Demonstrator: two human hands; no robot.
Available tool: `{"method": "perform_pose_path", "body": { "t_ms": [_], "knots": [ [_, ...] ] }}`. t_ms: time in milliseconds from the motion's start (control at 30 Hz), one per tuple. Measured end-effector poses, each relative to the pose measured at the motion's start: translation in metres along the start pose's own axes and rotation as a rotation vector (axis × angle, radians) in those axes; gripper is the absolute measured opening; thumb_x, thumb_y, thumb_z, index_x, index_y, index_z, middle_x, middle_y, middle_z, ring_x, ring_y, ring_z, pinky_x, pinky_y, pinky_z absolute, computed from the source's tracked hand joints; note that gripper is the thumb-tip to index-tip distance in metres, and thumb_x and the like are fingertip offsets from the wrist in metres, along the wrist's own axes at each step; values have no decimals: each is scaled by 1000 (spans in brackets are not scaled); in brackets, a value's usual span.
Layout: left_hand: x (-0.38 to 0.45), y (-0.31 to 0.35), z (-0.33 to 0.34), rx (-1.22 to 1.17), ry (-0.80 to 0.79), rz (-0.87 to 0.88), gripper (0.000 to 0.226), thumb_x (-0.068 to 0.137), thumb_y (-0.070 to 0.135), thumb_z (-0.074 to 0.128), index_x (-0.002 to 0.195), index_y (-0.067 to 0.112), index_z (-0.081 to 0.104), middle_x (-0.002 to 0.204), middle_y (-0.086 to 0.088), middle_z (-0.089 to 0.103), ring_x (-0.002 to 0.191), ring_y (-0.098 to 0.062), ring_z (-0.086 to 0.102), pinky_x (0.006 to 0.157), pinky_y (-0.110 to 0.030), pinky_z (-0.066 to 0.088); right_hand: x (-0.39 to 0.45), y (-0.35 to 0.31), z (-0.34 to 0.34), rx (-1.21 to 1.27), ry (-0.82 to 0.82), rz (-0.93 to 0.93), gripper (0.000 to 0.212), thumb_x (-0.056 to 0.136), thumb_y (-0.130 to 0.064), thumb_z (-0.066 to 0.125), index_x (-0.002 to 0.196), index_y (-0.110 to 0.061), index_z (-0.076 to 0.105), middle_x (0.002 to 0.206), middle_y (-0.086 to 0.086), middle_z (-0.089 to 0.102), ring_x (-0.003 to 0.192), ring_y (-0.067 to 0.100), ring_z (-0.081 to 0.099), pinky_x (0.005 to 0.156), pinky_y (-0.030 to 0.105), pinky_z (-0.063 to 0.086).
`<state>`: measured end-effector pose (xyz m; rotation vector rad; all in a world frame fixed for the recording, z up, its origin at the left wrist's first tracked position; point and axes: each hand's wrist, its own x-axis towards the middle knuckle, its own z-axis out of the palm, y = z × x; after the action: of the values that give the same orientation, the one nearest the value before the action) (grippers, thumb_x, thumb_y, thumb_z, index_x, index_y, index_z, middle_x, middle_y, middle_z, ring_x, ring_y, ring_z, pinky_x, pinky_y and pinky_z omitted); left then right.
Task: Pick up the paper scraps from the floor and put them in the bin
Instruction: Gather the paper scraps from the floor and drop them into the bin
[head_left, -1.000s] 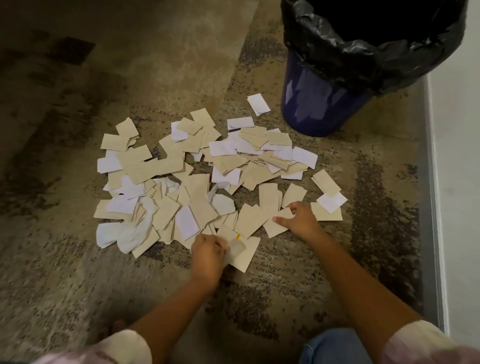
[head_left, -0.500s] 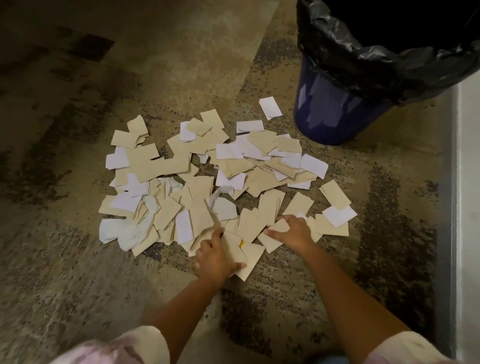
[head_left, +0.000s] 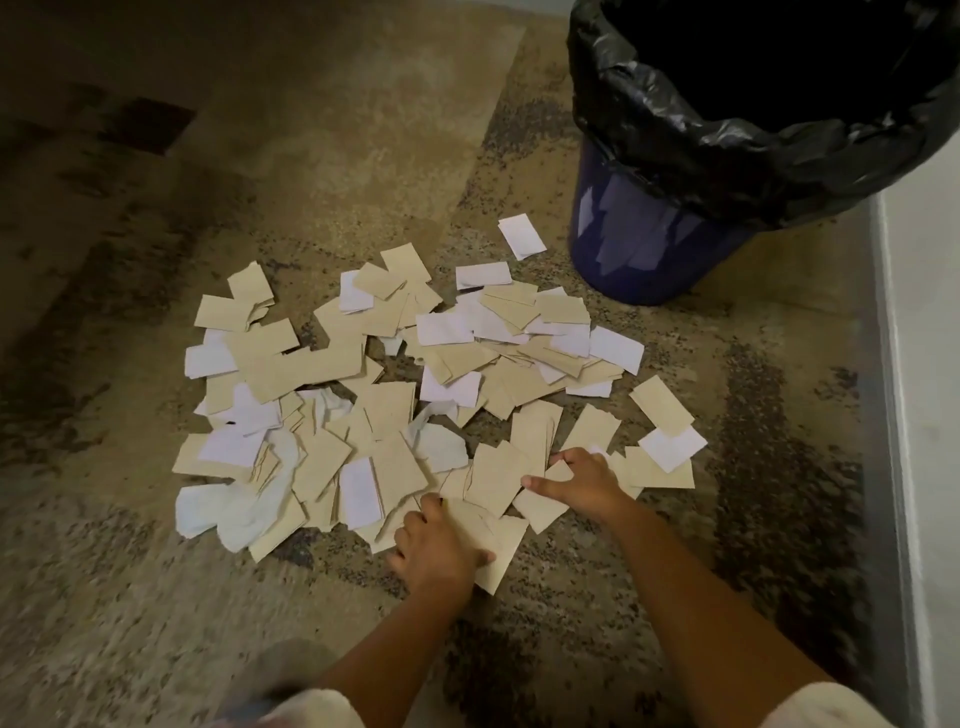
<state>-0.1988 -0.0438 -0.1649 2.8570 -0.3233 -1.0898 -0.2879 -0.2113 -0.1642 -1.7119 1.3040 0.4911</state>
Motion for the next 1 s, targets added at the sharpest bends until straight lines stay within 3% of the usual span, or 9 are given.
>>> {"method": "perform_pose_path", "body": {
  "t_ms": [167, 267, 467, 600, 700, 800, 867, 933, 1000],
  "knots": [
    [8, -1, -9, -147, -100, 30, 55, 79, 36, 70, 125, 12, 51, 125, -10, 53, 119, -28, 50, 96, -38, 43, -2, -21, 7, -88, 86, 130, 90, 54, -82, 63, 119, -20, 56, 130, 8, 48, 122, 29, 49, 101, 43, 44],
    [6, 2, -17, -356, -192, 30, 46, 82, 25, 69, 123, 9, 55, 122, -11, 60, 111, -28, 57, 78, -29, 43, -3, -36, 7, -122, 100, 231, 101, 53, -86, 59, 123, -12, 56, 129, 11, 51, 122, 32, 49, 101, 46, 43],
    [4, 11, -32, -366, -211, 50, 49, 83, 22, 67, 125, 8, 46, 122, -11, 59, 114, -28, 56, 81, -28, 42, -9, -43, 16, 124, 61, 146, 69, 80, -52, 66, 133, -10, 51, 140, 8, 50, 126, 25, 49, 98, 32, 42],
    [6, 15, -42, -347, -250, 79, 56, 83, 22, 67, 131, 7, 40, 127, -12, 56, 117, -27, 54, 84, -27, 41, -13, -44, 11, 455, 40, 199, 63, 84, -37, 68, 136, -8, 48, 142, 9, 48, 120, 28, 53, 81, 31, 54],
    [6, 15, -53, -308, -256, 122, 58, 84, 24, 67, 132, 6, 39, 131, -13, 54, 121, -27, 52, 94, -28, 41, -21, -39, -1, 359, 90, 154, 49, 85, -37, 67, 123, -8, 58, 126, 8, 58, 107, 25, 59, 89, 34, 49],
    [4, 18, -69, -281, -284, 203, 62, 86, 24, 66, 136, 5, 36, 140, -12, 48, 128, -26, 47, 102, -28, 38, -32, -36, -21, 390, 135, 72, 16, 83, -30, 70, 82, -18, 59, 103, 4, 58, 93, 22, 56, 83, 35, 49],
    [1, 23, -86, -219, -346, 254, 68, 86, 29, 66, 141, 8, 32, 145, -10, 42, 133, -25, 41, 103, -28, 36, -43, -41, -41, 420, 129, 6, 25, 83, -22, 71, 70, -20, 50, 94, 3, 55, 83, 19, 54, 72, 31, 50],
    [-2, 29, -104, -162, -387, 293, 73, 84, 32, 67, 144, 9, 31, 148, -9, 39, 134, -24, 39, 105, -29, 35, -57, -52, -66, 511, 109, -49, 26, 82, -13, 71, 69, -16, 49, 89, 5, 59, 69, 15, 56, 54, 20, 51],
    [-5, 37, -126, -152, -390, 321, 75, 83, 33, 68, 144, 10, 32, 147, -9, 40, 133, -25, 41, 104, -29, 37, -74, -67, -93, 625, 77, -84, 22, 80, -9, 73, 72, -13, 52, 83, 2, 63, 64, 10, 58, 46, 15, 50]
  ]
}}
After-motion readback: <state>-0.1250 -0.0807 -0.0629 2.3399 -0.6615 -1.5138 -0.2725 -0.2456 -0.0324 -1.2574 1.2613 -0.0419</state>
